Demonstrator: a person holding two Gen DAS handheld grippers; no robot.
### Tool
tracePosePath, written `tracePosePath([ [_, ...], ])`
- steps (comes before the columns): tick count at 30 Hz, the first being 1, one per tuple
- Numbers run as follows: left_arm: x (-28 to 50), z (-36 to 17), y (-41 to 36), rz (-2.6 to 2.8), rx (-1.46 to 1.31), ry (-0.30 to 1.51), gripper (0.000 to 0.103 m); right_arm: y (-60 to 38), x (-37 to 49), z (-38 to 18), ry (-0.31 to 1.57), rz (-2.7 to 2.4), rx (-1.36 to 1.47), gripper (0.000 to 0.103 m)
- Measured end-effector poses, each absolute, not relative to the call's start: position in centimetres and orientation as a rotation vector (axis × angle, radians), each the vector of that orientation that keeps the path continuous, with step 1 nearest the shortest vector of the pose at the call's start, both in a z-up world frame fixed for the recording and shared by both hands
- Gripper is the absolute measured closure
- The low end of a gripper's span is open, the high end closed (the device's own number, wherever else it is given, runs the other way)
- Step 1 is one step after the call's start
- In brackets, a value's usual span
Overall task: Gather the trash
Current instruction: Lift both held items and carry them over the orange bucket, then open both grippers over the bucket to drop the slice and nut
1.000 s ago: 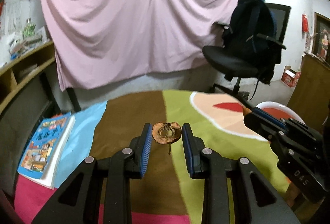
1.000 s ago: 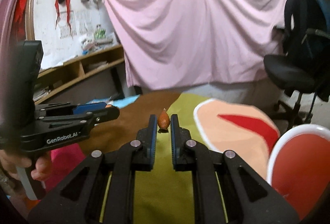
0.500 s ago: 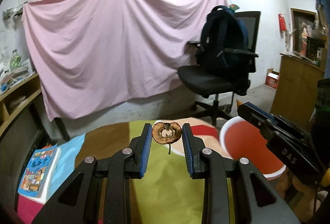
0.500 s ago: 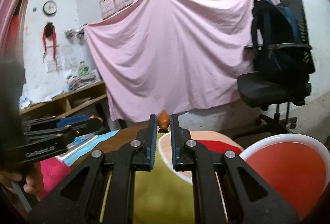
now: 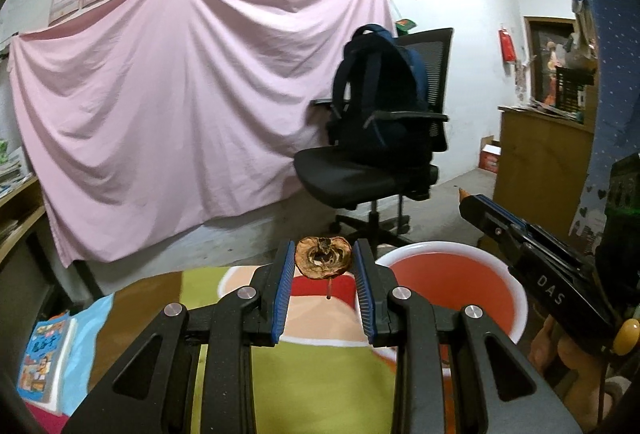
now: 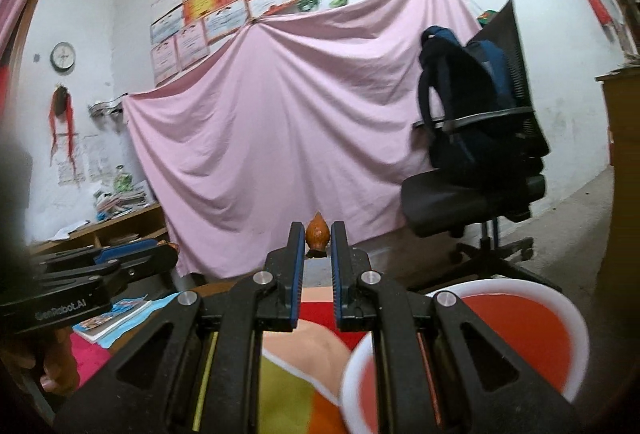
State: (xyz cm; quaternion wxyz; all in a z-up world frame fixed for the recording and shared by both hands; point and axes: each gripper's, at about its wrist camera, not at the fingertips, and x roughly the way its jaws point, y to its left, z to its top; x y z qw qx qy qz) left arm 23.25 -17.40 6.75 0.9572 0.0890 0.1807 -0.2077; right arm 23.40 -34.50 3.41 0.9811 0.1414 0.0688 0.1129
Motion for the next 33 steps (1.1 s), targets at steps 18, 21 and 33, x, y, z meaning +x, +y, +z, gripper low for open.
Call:
tracePosePath([
  [18,24.8,4.2,-24.2,-0.542,0.175,0.448,0.078,-40.4,22.6,1.3,0.258,0.105,0.330,0.062],
  [21,25.1,3.8,-24.3,-0.557,0.153,0.477,0.078,-40.7,22.8,1.1,0.275,0.099,0.331,0.062],
  [33,27.0,2.7,-25.1,-0.576,0.089,0.571,0.077,-41.1,23.3,0.4,0.326,0.073,0.345,0.061],
])
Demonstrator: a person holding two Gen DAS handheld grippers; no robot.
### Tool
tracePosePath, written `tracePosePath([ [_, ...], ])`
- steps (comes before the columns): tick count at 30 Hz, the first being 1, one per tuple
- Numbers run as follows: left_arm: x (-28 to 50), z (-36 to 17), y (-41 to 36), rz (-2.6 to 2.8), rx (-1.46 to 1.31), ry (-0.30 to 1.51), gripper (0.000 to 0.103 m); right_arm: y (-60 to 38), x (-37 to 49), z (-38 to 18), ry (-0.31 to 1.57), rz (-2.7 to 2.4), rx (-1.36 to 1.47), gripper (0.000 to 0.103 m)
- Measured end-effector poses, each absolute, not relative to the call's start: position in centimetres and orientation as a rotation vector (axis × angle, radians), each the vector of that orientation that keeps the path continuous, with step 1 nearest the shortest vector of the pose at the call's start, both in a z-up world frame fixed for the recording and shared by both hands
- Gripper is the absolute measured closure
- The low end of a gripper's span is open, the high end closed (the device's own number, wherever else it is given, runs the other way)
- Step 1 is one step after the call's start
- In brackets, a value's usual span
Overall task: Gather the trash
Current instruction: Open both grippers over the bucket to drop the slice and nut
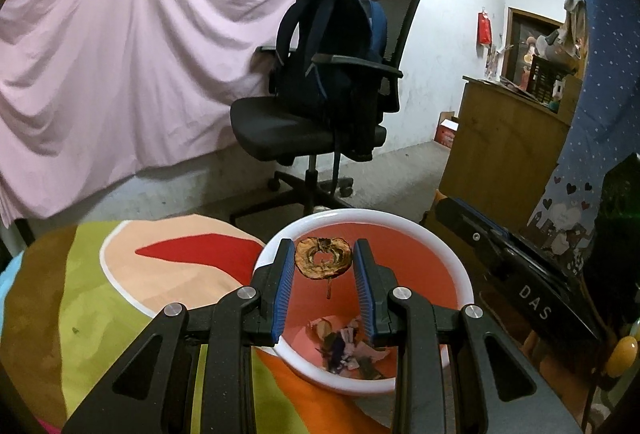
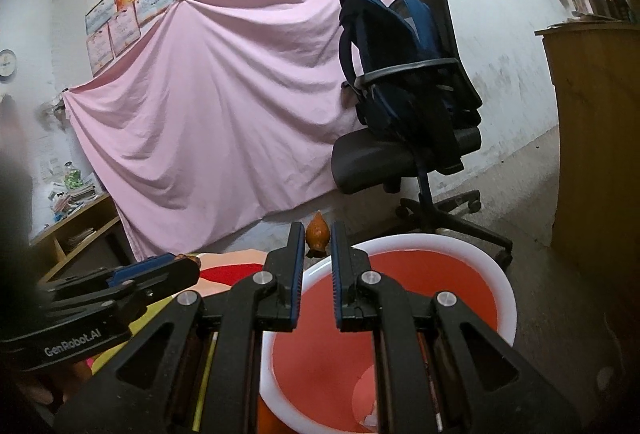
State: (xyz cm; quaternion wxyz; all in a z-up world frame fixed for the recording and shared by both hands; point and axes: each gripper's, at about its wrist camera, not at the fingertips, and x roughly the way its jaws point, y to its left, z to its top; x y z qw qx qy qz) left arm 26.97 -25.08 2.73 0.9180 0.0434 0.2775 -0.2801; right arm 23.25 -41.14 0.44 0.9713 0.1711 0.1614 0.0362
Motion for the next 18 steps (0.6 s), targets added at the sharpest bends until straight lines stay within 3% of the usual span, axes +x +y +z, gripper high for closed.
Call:
tracePosePath([
  [9,27.82,2.13,-25.11,-0.587,0.066,0.613,0.077,-41.49,23.42,-0.02,0.350,0.061,0.359,0.061],
  [18,28.01,1.87,-24.80,-0.591,0.049,0.624,0.068,-41.53,23.40,-0.07,0.357,0.055,0.367,0.061],
])
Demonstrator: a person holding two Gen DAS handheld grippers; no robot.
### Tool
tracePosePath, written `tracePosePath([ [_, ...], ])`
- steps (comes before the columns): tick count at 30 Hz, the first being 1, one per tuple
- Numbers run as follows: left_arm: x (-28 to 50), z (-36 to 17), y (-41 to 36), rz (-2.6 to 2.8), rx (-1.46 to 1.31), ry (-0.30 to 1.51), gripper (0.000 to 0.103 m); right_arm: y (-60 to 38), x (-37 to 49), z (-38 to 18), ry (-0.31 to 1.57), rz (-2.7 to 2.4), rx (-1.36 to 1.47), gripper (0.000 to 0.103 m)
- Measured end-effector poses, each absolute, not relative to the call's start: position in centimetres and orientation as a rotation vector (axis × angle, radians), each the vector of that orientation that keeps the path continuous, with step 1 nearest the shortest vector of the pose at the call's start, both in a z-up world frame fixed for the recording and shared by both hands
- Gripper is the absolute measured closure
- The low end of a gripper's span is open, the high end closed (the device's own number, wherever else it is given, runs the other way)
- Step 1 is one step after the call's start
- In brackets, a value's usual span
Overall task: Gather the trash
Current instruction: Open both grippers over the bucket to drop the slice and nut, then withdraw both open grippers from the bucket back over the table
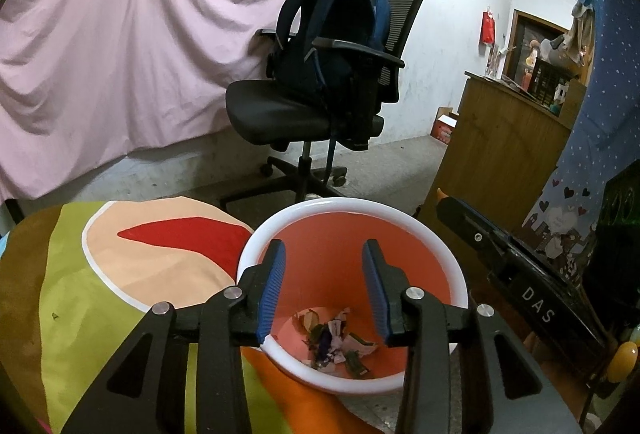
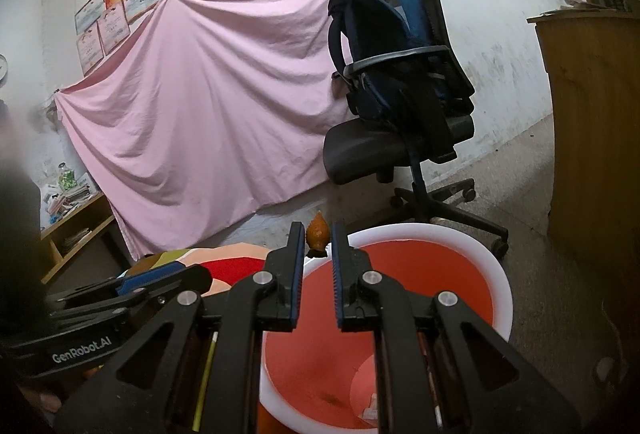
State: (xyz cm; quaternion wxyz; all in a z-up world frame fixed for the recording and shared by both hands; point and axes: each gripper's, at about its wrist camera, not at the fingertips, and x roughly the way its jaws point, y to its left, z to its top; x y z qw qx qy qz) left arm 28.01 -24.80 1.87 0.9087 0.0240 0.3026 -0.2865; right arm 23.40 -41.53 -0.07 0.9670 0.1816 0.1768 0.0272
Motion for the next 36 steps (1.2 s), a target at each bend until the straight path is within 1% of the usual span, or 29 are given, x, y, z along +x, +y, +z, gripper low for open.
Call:
tracePosePath([
  [3,28.0,1.9,-24.8,-0.591,0.048,0.625,0.067,-41.6,23.4,-0.1,0.358,0.054,0.368,0.061],
  [7,27.9,1.8,-24.5,-0.583,0.039,0.620,0.061,-41.7,23.4,-0.1,0.361,0.049,0.369,0.061],
  [14,28.1,1.9,-24.0,-0.563,0.026,0.614,0.061,-41.8,23.1,-0.2,0.360,0.033,0.378,0.058],
  [17,28.1,2.0,-23.7,-0.556,0.022,0.612,0.060,-41.7,23.1,-0.2,0.360,0.030,0.377,0.055],
  [20,27.9,2.0,-23.4,-0.550,0.018,0.609,0.058,-41.7,23.1,-0.2,0.359,0.031,0.377,0.048],
  [22,27.7,2.1,-23.2,-0.544,0.015,0.605,0.053,-41.6,23.0,-0.2,0.358,0.031,0.377,0.043],
  [23,27.7,2.1,-23.1,-0.541,0.013,0.602,0.053,-41.5,23.0,-0.2,0.356,0.031,0.376,0.042],
  [27,27.6,2.4,-22.5,-0.526,0.009,0.595,0.051,-41.6,22.9,-0.2,0.351,0.028,0.379,0.032],
  [29,27.7,2.5,-22.3,-0.515,0.006,0.592,0.047,-41.6,22.9,-0.1,0.348,0.025,0.381,0.028],
  [30,27.6,2.6,-22.1,-0.508,0.002,0.588,0.042,-41.7,22.9,-0.1,0.346,0.024,0.381,0.025],
  [35,27.4,3.2,-21.0,-0.472,-0.018,0.560,0.034,-41.8,22.8,-0.1,0.339,0.016,0.385,0.014],
  [36,27.3,3.3,-20.9,-0.467,-0.021,0.555,0.030,-41.8,22.8,-0.1,0.337,0.015,0.385,0.011],
])
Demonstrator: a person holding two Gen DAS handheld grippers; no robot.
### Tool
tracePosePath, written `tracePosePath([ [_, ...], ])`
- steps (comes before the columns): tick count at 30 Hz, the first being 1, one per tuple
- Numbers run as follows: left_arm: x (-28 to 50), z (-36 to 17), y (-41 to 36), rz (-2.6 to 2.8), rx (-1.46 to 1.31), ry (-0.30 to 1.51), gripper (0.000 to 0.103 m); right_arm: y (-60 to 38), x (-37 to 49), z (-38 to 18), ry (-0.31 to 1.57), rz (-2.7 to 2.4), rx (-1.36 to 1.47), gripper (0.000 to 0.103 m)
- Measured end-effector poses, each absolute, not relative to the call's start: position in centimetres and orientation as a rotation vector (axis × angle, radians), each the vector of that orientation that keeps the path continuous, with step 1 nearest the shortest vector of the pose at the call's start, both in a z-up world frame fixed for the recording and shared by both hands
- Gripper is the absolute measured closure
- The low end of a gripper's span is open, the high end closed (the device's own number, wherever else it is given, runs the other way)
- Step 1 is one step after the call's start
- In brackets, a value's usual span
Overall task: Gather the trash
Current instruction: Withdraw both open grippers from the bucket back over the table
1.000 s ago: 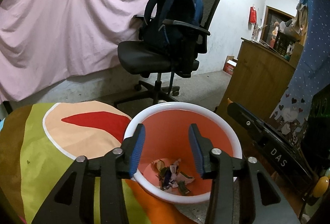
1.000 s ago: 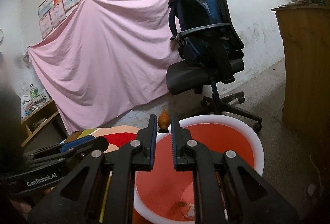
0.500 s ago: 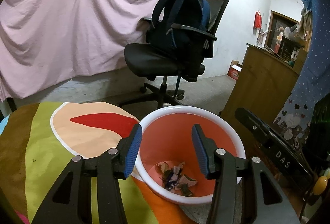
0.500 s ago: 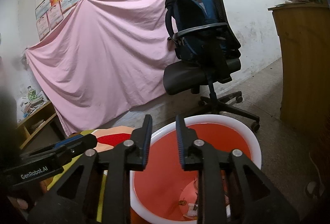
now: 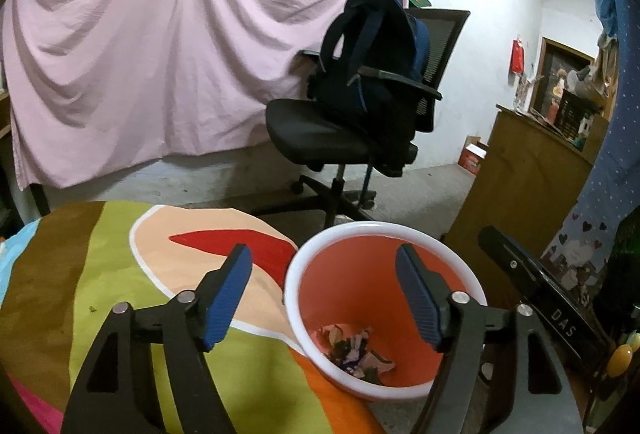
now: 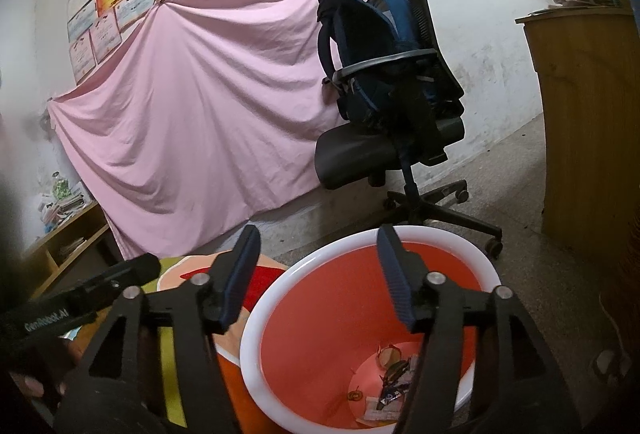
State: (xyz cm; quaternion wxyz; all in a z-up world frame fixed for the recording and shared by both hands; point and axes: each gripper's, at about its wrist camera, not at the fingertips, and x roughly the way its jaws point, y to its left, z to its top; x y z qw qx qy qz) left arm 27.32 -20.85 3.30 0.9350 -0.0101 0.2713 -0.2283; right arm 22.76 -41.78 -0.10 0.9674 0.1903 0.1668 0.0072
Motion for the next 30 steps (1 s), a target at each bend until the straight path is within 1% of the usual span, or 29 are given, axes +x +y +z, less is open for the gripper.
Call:
tracePosePath([
  [1,27.2,3.4,-20.6,-0.458,-0.023,0.548,0.025,-41.8,22.7,-0.1,0.336,0.013,0.385,0.009],
  [4,27.0,3.6,-20.0,-0.432,-0.027,0.531,0.016,-41.7,22.7,-0.1,0.330,0.011,0.386,0.002],
  [5,27.0,3.6,-19.8,-0.425,-0.029,0.527,0.015,-41.7,22.7,-0.1,0.329,0.011,0.385,0.001],
  [7,27.0,3.8,-19.4,-0.409,-0.032,0.520,0.008,-41.6,22.6,-0.1,0.326,0.007,0.382,0.000],
  [8,26.9,3.8,-19.2,-0.400,-0.035,0.515,0.007,-41.5,22.5,-0.1,0.322,0.003,0.380,0.000],
  [15,26.5,3.4,-18.0,-0.322,-0.038,0.489,0.003,-41.4,22.1,0.2,0.295,-0.018,0.385,0.000],
  [30,23.3,3.0,-13.6,-0.243,-0.094,0.442,0.002,-38.8,20.8,0.6,0.276,0.016,0.319,0.000],
])
